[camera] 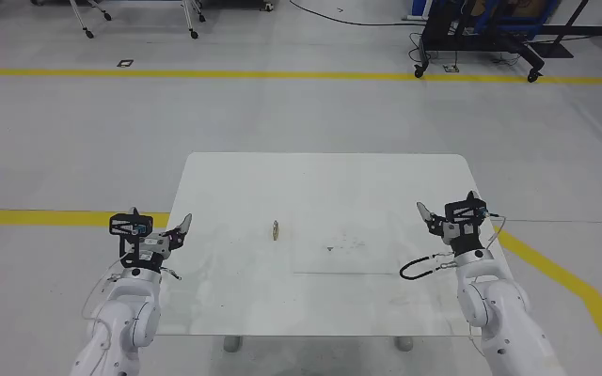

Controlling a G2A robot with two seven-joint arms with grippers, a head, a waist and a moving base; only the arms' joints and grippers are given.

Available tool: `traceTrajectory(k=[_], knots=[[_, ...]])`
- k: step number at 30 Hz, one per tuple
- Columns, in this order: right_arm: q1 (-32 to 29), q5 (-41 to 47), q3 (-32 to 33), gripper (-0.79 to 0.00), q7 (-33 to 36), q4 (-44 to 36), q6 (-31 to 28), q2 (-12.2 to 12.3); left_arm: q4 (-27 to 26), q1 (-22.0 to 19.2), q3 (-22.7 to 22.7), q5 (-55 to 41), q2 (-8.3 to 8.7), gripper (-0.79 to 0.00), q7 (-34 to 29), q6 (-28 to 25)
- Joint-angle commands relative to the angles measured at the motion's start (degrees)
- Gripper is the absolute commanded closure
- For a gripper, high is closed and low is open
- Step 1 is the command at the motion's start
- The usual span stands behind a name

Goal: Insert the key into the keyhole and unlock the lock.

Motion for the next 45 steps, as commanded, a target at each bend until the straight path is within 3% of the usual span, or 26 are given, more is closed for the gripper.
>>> traceTrajectory(k=[1,5,11,17,22,25,28,31,34,35,43,45], knots=[[0.00,0.00,0.00,-0.785,0.00,0.00,0.00,0.00,0.00,0.00,0.00,0.00,0.00,-0.785,0.00,0.00],[1.06,-2.09,-1.22,-0.785,0.62,0.11,-4.07,0.15,0.00,0.00,0.00,0.00,0.00,-0.785,0.00,0.00],[5.65,-12.34,-7.88,-0.785,3.69,1.67,-10.34,0.20,0.00,0.00,0.00,0.00,0.00,-0.785,0.00,0.00],[10.60,-13.73,-11.44,-0.785,5.89,5.83,-19.32,0.25,0.00,0.00,0.00,0.00,0.00,-0.785,0.00,0.00],[15.02,-10.75,-13.65,-0.785,6.34,10.21,-32.11,0.47,0.00,0.00,0.00,0.00,0.00,-0.785,0.00,0.00],[20.25,-8.89,-15.99,-0.785,6.39,15.73,-48.09,0.88,0.00,0.00,0.00,0.00,0.00,-0.785,0.00,0.00],[25.34,-8.71,-19.21,-0.785,7.66,21.44,-52.98,0.57,0.00,0.00,0.00,0.00,0.00,-0.785,0.00,0.00],[28.87,-11.34,-22.30,-0.785,8.89,24.52,-51.82,0.11,0.00,0.00,0.00,0.00,0.00,-0.785,0.00,0.00],[30.97,-13.72,-24.97,-0.437,8.10,26.15,-52.67,-0.15,0.00,0.00,0.00,0.00,0.00,-0.785,0.00,0.00],[31.45,-14.74,-25.77,-0.376,7.93,26.49,-52.49,-0.22,0.00,0.00,0.00,0.00,0.00,-0.785,0.00,0.00],[33.86,-20.49,-31.24,-0.231,5.68,29.15,-52.34,-0.67,0.00,0.00,0.00,0.00,0.00,-0.785,0.00,0.00],[34.31,-21.06,-32.25,-0.154,5.08,29.86,-52.61,-0.78,0.00,0.00,0.00,0.00,0.00,-0.785,0.00,0.00]])
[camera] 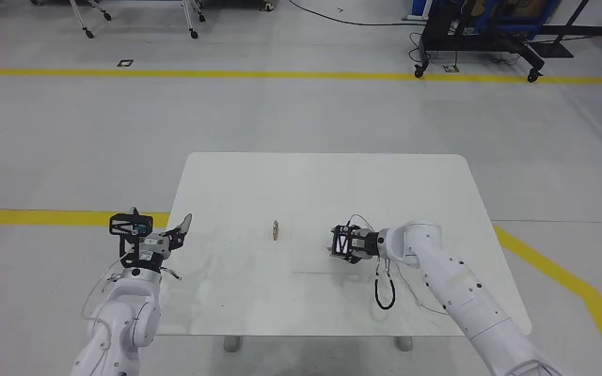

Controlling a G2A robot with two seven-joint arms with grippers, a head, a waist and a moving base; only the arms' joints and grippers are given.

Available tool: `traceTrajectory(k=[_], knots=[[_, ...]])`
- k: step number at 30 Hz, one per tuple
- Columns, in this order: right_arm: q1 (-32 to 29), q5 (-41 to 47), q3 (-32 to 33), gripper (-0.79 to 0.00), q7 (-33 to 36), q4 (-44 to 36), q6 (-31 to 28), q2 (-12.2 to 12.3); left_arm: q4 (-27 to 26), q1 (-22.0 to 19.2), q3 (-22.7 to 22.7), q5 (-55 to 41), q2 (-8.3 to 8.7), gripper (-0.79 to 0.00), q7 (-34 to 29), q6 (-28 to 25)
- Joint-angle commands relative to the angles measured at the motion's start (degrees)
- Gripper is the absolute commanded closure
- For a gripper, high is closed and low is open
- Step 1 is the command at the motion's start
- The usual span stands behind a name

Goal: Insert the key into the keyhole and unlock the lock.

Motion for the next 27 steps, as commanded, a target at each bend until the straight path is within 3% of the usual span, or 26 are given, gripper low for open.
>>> traceTrajectory(k=[1,5,17,27], knots=[[0.44,-0.42,-0.78,-0.129,-0.50,0.67,-0.12,-0.08,0.00,0.00,0.00,0.00,0.00,-0.785,0.00,0.00],[1.23,-0.96,-1.99,0.000,-1.65,1.78,-0.76,-0.15,0.00,0.00,0.00,0.00,0.00,-0.785,0.00,0.00],[1.73,-3.03,-3.41,0.000,-3.43,0.88,-1.34,0.30,0.00,0.00,0.00,0.00,0.00,-0.785,0.00,0.00],[-6.09,-0.80,7.33,0.000,-12.01,-9.57,-4.05,3.96,0.00,0.00,0.00,0.00,0.00,-0.785,0.00,0.00]])
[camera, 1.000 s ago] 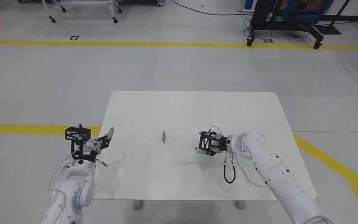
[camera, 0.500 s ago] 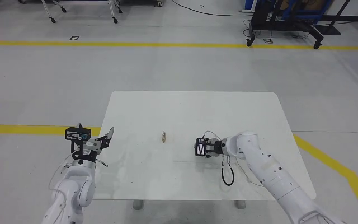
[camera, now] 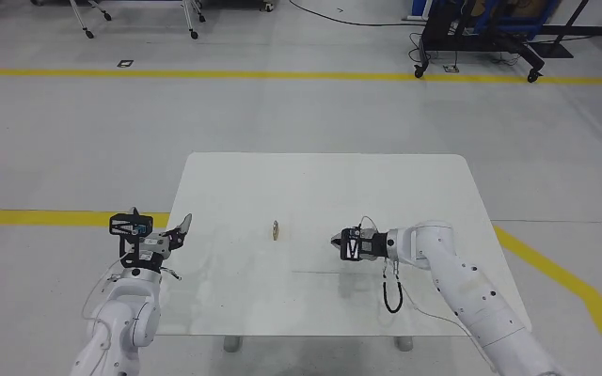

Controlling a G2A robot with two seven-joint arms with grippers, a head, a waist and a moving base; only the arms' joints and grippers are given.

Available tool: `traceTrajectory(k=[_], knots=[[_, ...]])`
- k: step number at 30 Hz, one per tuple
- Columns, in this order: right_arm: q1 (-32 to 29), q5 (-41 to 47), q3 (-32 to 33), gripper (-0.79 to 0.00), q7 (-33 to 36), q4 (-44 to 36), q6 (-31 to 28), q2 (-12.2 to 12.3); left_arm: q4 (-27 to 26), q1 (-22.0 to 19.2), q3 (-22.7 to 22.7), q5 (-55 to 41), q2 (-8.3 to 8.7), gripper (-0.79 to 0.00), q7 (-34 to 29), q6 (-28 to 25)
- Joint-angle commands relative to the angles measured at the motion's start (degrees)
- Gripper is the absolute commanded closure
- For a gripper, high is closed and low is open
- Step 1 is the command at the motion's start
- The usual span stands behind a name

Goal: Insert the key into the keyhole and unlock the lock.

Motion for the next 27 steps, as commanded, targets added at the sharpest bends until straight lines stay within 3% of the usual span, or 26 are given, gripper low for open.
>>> traceTrajectory(k=[1,3,15,21,24,27], knots=[[-1.81,1.73,2.68,0.000,-2.95,-1.58,-1.04,0.67,0.00,0.00,0.00,0.00,0.00,-0.785,0.00,0.00],[-3.51,4.61,5.19,0.000,-6.73,-2.21,-1.89,1.34,0.00,0.00,0.00,0.00,0.00,-0.785,0.00,0.00],[-3.76,5.19,4.76,0.000,-6.97,-2.09,-1.89,1.30,0.00,0.00,0.00,0.00,0.00,-0.785,0.00,0.00],[-0.35,19.36,-1.60,0.000,-22.38,6.64,-1.89,2.34,-1.86,-0.62,1.57,-3.65,-0.32,-0.785,1.38,-2.51],[2.00,25.81,-6.07,0.000,-28.69,11.01,-1.89,2.86,-2.51,-2.57,3.85,-12.54,-0.68,-0.785,-1.74,-7.80],[4.18,33.22,-12.30,0.000,-34.72,13.76,-1.89,3.52,-1.31,-5.96,5.56,-27.30,-1.09,-0.785,-8.61,-12.71]])
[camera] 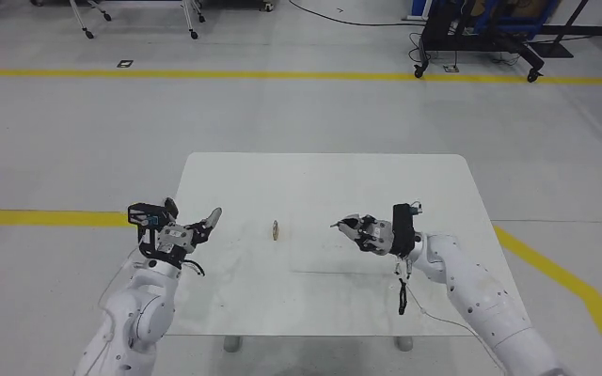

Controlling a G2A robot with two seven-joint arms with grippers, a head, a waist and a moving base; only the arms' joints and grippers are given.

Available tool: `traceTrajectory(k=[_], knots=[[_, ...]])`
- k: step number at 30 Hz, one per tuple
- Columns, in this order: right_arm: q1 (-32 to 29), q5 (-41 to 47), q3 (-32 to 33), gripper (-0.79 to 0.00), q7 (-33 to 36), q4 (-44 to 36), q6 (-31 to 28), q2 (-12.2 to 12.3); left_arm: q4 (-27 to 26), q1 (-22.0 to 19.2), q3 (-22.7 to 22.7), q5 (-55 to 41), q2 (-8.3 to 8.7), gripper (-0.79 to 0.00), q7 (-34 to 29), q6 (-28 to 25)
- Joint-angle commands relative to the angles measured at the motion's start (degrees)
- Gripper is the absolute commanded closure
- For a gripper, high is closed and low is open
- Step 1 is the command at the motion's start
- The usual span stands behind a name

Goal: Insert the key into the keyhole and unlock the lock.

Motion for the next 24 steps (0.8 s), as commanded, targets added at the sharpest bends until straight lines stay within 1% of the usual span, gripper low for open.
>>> traceTrajectory(k=[1,3,4,5,6,12,13,15,17,18,21,23,24], knots=[[1.57,5.09,-4.26,0.000,-3.53,1.80,0.00,0.55,0.57,-2.90,0.81,-8.73,-0.12,-0.785,-5.03,-2.36],[3.05,9.33,-8.04,0.000,-6.80,2.76,0.00,1.18,0.97,-4.59,2.79,-11.54,-0.33,-0.785,-7.88,-2.67],[3.80,10.92,-9.87,0.000,-8.28,3.01,0.00,1.57,0.71,-5.69,3.45,-10.55,-0.34,-0.785,-9.95,-1.42],[4.80,11.13,-11.35,0.000,-8.28,3.42,0.00,2.09,0.71,-5.69,3.45,-10.55,-0.34,-0.785,-9.95,-1.42],[5.61,10.33,-11.81,0.000,-8.28,4.26,0.00,2.52,0.71,-5.69,3.45,-10.55,-0.34,-0.785,-9.95,-1.42],[5.61,10.33,-11.81,0.000,-8.28,4.26,0.00,2.52,0.71,-5.69,3.45,-10.55,-0.34,-0.785,-9.95,-1.42],[5.61,10.33,-11.81,0.000,-8.28,4.26,0.00,2.52,0.98,-5.40,3.97,-12.67,-0.40,-0.785,-10.64,-2.65],[5.17,10.78,-11.90,0.000,-7.00,3.98,0.76,2.43,2.35,-5.41,4.21,-21.05,-0.50,-0.785,-13.59,-5.20],[4.55,13.46,-11.82,0.000,-4.45,3.89,2.78,2.09,4.95,-6.50,4.76,-35.39,-0.63,-0.785,-20.42,-7.74],[4.28,15.95,-12.08,0.000,-3.15,4.13,2.15,1.83,6.71,-7.76,5.06,-43.30,-0.67,-0.785,-25.08,-7.88],[4.37,24.54,-12.90,0.000,1.96,6.01,1.44,0.92,13.56,-13.44,6.60,-66.04,-0.85,-0.785,-40.74,-5.26],[4.58,31.00,-13.64,0.000,5.60,7.37,0.17,0.29,19.01,-17.54,8.09,-77.53,-1.12,-0.785,-49.51,-2.93],[4.91,33.62,-13.90,0.000,7.36,7.71,0.00,0.04,21.89,-19.53,8.89,-81.61,-1.30,-0.785,-52.80,-2.18]])
